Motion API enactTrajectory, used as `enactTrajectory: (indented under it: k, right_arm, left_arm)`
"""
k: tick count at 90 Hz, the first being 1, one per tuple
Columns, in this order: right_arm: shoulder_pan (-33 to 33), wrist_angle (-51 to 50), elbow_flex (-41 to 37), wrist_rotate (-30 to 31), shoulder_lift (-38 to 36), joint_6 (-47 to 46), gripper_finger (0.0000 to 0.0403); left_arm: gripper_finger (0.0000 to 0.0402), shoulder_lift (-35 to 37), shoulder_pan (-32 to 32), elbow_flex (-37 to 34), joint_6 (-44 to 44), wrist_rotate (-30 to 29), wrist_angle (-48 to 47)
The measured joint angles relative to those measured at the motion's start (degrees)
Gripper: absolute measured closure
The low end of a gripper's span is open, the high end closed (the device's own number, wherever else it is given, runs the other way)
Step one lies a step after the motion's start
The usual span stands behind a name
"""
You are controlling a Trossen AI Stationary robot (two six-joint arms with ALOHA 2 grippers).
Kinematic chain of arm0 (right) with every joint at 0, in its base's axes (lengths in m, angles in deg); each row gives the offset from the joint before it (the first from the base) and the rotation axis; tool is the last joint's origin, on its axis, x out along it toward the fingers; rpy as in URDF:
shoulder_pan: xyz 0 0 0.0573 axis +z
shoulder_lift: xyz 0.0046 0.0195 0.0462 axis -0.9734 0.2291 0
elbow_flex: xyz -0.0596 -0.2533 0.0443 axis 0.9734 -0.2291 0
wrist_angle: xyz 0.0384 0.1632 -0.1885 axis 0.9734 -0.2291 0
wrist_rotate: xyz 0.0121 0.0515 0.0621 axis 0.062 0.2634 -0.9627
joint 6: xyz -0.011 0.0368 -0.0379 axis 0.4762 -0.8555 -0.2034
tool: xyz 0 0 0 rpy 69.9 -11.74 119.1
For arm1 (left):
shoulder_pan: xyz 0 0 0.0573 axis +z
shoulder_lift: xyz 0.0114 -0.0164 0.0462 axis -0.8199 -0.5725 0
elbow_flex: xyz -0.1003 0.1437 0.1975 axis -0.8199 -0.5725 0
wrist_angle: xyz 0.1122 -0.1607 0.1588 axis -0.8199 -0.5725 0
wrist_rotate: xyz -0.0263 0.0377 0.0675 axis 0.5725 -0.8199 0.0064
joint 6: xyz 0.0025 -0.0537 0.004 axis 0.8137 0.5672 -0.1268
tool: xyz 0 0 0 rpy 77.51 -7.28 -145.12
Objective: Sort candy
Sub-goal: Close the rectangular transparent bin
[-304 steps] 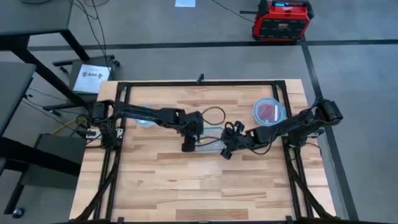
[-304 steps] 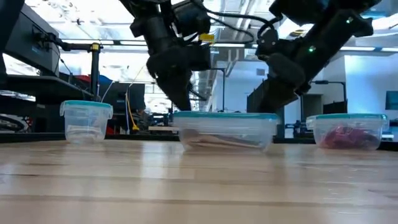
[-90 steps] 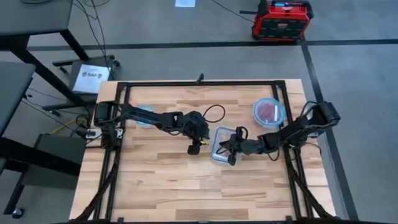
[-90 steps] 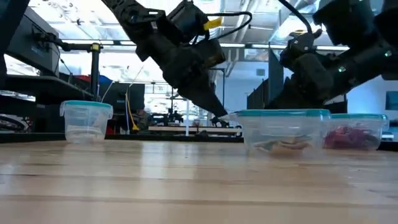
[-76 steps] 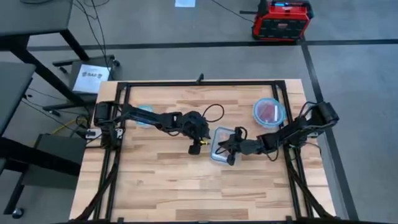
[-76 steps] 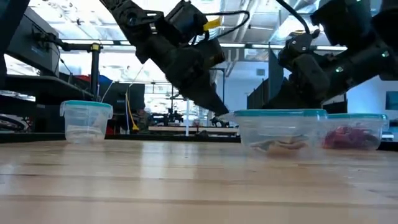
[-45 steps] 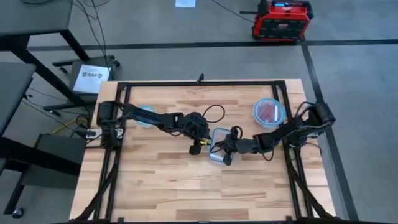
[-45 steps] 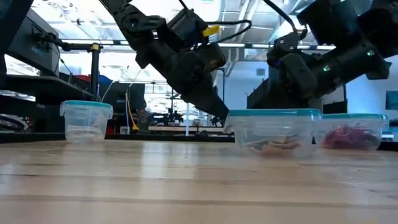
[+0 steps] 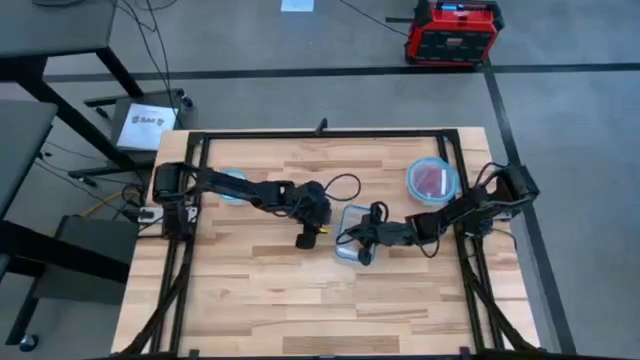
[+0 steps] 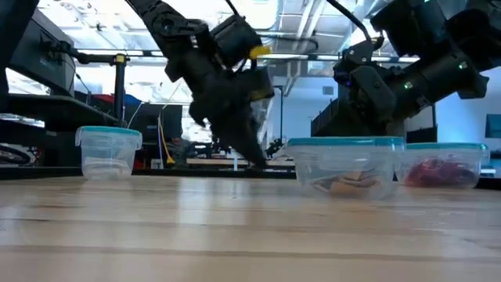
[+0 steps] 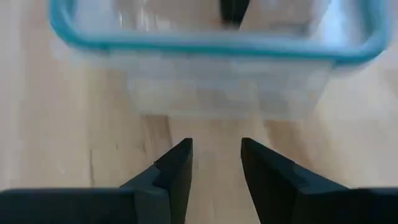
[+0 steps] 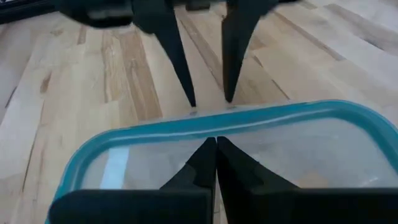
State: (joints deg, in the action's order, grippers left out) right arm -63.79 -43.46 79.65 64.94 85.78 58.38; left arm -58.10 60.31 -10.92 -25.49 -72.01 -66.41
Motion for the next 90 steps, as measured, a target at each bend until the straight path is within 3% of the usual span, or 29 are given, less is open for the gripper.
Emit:
enactTrajectory:
  k: [34,73,90]
  right_arm:
    - [0.00,0.02,-0.07,0.02,0.00,0.00,0.0403]
    - [-0.01,0.04,-0.11,-0.05,0.12,-0.20,0.0403]
    - [-1.31,0.96,2.75,-2.04,3.87,-1.21,0.0403]
  left_arm:
    - [0.0279,1.33,-0.39,1.35,1.10,0.43,-0.65]
    - [0.0279,-4.14,-0.79,1.57,1.19,0.75,7.87]
    - [0.0279,-4.44,-0.79,2.18,3.74,2.28,11.02]
